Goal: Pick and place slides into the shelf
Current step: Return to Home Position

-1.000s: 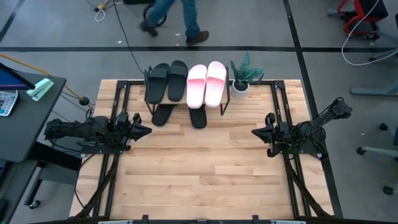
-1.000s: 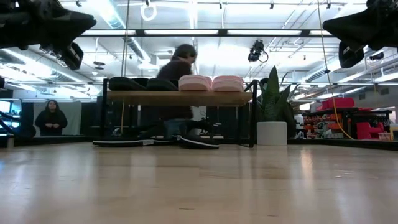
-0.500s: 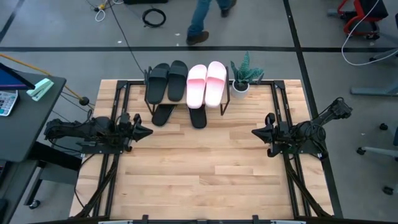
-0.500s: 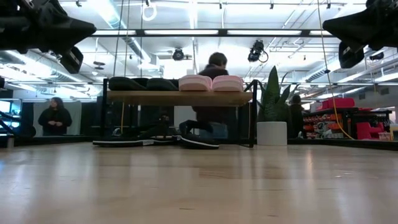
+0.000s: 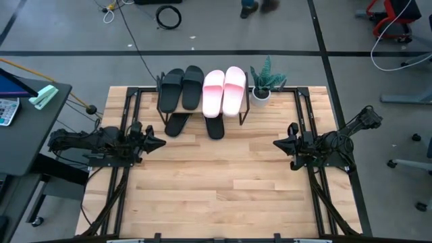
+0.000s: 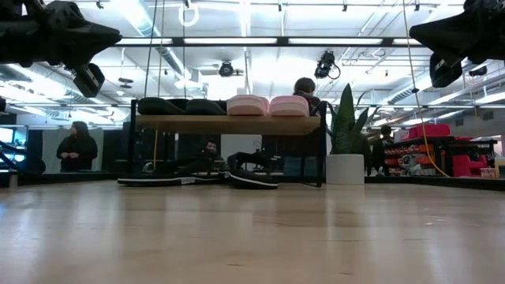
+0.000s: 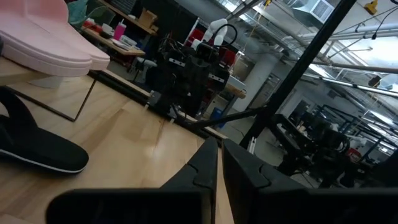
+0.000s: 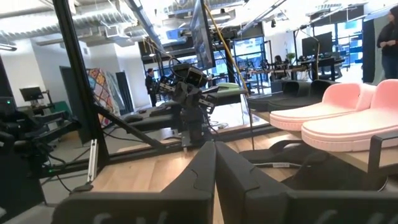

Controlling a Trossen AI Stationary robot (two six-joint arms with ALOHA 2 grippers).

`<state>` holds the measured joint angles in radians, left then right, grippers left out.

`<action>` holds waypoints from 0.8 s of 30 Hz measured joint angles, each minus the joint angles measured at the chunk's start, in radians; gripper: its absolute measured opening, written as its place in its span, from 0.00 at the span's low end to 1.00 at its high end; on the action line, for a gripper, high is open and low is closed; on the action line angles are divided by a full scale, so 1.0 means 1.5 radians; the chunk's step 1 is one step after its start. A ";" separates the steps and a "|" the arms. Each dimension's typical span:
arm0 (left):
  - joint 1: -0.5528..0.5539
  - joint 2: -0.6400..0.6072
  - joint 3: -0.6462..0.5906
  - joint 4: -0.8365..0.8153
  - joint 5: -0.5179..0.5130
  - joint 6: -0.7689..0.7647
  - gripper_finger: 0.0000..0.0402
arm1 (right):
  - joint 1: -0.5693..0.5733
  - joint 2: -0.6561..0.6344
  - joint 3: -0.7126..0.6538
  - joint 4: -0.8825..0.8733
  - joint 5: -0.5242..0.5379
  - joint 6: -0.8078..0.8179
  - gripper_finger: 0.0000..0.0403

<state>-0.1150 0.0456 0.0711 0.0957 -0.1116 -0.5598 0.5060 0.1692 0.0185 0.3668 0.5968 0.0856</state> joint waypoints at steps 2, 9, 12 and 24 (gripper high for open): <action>0.000 0.000 0.000 0.000 0.000 0.000 0.06 | 0.000 0.000 0.000 0.000 0.000 0.000 0.04; 0.000 0.000 0.000 0.000 0.000 0.002 0.07 | 0.000 0.000 0.000 0.000 0.000 0.000 0.04; 0.000 0.000 0.000 0.000 0.000 0.002 0.09 | 0.000 0.000 0.000 0.000 0.000 0.000 0.04; 0.000 0.000 0.000 0.000 0.000 0.001 0.07 | 0.000 0.000 0.000 0.000 0.000 0.000 0.04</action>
<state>-0.1150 0.0456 0.0711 0.0952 -0.1116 -0.5579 0.5060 0.1692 0.0185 0.3664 0.5968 0.0860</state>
